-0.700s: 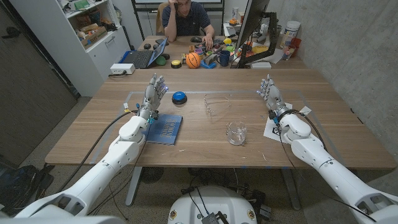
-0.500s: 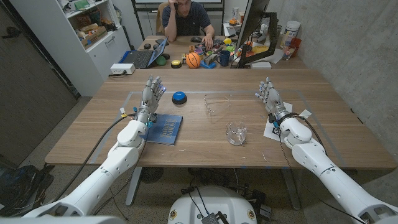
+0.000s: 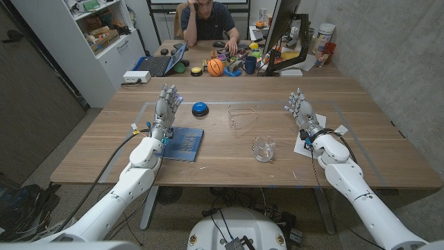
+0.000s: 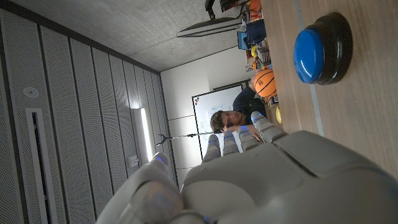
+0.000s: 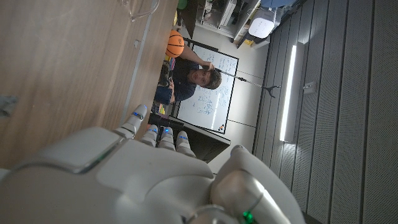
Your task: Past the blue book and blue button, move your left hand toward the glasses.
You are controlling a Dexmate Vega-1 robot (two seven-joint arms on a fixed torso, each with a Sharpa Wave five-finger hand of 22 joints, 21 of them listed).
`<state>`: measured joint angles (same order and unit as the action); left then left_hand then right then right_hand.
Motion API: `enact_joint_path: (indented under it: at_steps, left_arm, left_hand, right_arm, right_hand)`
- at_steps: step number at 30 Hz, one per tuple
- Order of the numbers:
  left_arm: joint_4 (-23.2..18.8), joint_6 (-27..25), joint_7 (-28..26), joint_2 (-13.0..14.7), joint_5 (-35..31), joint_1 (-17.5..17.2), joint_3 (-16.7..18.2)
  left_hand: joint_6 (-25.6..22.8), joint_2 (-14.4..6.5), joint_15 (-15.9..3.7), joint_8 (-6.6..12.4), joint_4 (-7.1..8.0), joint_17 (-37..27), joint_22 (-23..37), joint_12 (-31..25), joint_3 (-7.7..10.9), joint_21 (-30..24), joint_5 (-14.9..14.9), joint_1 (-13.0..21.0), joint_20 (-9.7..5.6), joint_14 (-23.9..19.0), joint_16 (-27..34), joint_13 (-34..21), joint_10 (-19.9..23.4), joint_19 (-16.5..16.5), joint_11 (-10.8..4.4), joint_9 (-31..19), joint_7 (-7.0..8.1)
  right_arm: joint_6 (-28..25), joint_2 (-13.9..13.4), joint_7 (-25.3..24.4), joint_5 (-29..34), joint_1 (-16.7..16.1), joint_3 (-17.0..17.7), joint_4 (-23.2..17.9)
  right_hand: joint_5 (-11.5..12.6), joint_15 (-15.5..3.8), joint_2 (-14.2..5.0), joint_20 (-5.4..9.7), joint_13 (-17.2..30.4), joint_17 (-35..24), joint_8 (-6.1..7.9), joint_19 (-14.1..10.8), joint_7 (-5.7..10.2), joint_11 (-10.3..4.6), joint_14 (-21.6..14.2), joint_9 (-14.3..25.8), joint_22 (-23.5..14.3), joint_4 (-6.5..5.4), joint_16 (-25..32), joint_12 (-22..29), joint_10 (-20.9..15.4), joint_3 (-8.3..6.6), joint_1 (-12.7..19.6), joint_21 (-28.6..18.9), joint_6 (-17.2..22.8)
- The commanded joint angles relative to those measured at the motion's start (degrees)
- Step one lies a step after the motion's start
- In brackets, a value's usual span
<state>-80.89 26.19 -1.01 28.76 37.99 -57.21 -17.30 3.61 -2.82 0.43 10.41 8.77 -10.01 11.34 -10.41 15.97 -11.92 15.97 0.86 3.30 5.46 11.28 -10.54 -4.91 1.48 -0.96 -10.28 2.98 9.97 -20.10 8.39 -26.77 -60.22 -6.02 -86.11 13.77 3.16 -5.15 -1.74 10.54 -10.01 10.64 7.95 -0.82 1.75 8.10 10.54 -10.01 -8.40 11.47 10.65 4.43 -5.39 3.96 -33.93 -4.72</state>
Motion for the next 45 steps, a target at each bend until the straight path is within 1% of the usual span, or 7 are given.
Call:
enact_joint_path:
  at_steps: [1, 5, 7, 10, 20, 38, 45]
  left_arm:
    - [-1.21, -0.42, -2.47, 1.15, -3.21, 0.74, -0.05]
    - [-1.78, -0.62, -3.99, 2.02, -6.02, 1.82, -0.19]
    - [-2.07, -0.77, -4.76, 2.41, -7.33, 2.39, -0.21]
    - [-2.26, -0.99, -5.26, 2.77, -8.46, 3.29, -0.22]
    - [-4.75, -4.43, -7.79, 6.22, -15.81, 6.37, -1.10]
    - [-10.68, -10.22, -10.83, 10.15, -29.87, 11.43, -4.01]
    - [-11.73, -11.33, -9.38, 10.90, -33.18, 13.63, -5.41]
  left_hand:
    - [0.61, 0.45, 0.60, 0.24, -0.43, -0.17, 0.06, -0.19, -0.54, -0.17, 0.30, 0.22, 0.88, 0.64, 0.23, -0.12, -0.56, -0.30, -0.03, -0.08, 2.08]
    - [0.65, 1.83, 0.87, 0.29, -1.39, -0.13, 0.03, -0.16, -1.23, -0.10, 0.50, 1.10, 1.00, 0.81, 0.16, -0.11, -0.92, -0.48, 0.10, -0.05, 6.88]
    - [0.65, 2.22, 0.91, 0.30, -1.75, -0.12, 0.03, -0.18, -1.42, -0.09, 0.59, 1.46, 1.05, 0.88, 0.14, -0.11, -0.95, -0.50, -0.16, -0.04, 8.31]
    - [1.37, 2.54, 1.06, 0.07, -2.18, -0.13, 0.02, -0.05, -1.56, 0.16, 0.72, 1.95, 1.08, 1.47, -0.05, -0.11, -1.48, -1.17, -0.43, -0.04, 9.13]
    - [2.95, 2.79, 1.12, 0.02, -3.99, -0.16, -0.03, 0.34, -1.26, 0.51, 1.20, 4.44, 0.65, 2.77, -0.28, -0.13, -3.57, -2.39, -2.18, -0.10, 9.65]
    - [4.18, 4.33, 2.07, 0.23, -6.29, -0.29, -0.02, 0.40, -1.69, 0.94, 1.58, 7.17, 0.87, 5.00, -0.48, -0.18, -6.06, -4.52, -2.83, -0.22, 9.66]
    - [5.13, 5.40, 2.01, 0.22, -7.27, -0.39, 0.03, 0.60, -2.30, 1.07, 1.82, 8.31, 1.11, 6.47, -0.50, -0.23, -8.36, -5.95, -3.26, -0.28, 9.69]
  right_arm:
    - [-1.36, 4.64, 4.02, 4.21, 0.04, 4.36, 0.78]
    - [-1.42, 5.62, 4.96, 4.97, 0.31, 5.16, 1.25]
    - [-1.41, 6.02, 5.47, 5.24, 0.44, 5.50, 1.54]
    - [-1.56, 6.68, 5.94, 5.55, 0.59, 6.00, 1.87]
    - [-0.97, 8.08, 7.32, 6.50, 1.00, 7.21, 3.06]
    - [-0.01, 9.65, 9.07, 6.71, 1.78, 8.22, 5.33]
    - [0.33, 10.06, 9.09, 6.62, 1.49, 8.54, 5.06]
  right_hand:
    - [0.28, -0.19, -2.26, -0.07, 0.14, -0.21, 0.24, 0.34, -0.02, -0.09, 0.34, 0.06, -0.25, -0.31, 0.21, 0.35, 0.29, -0.04, 0.16, 0.06, -0.48]
    - [0.28, -0.19, -2.25, -0.08, 0.14, -0.21, 0.23, 0.29, -0.06, -0.02, 0.34, 0.06, -0.25, -0.32, 0.20, 0.37, 0.22, -0.03, 0.16, 0.13, -0.49]
    - [0.27, -0.19, -2.24, -0.07, 0.14, -0.21, 0.24, 0.29, -0.06, 0.00, 0.35, 0.06, -0.25, -0.32, 0.19, 0.34, 0.29, -0.02, 0.16, 0.17, -0.48]
    - [0.27, -0.19, -2.23, -0.08, 0.14, -0.22, 0.25, 0.29, -0.08, 0.03, 0.35, 0.06, -0.26, -0.33, 0.18, 0.35, 0.24, -0.01, 0.15, 0.24, -0.45]
    - [0.25, -0.24, -2.18, -0.08, 0.15, -0.23, 0.26, 0.20, -0.07, -0.24, 0.33, 0.06, -0.26, -0.36, 0.17, 0.35, 0.21, 0.04, 0.11, 0.40, -0.42]
    - [0.21, -0.17, -2.09, -0.04, 0.15, -0.24, 0.30, 0.05, -0.20, -0.31, 0.26, 0.06, -0.28, -0.45, 0.17, 0.38, 0.05, 0.15, -0.03, 0.69, -0.27]
    - [0.20, -0.16, -2.01, -0.03, 0.15, -0.26, 0.31, 0.00, -0.14, -0.37, 0.17, 0.06, -0.28, -0.51, 0.20, 0.41, -0.07, 0.25, -0.16, 0.78, -0.21]
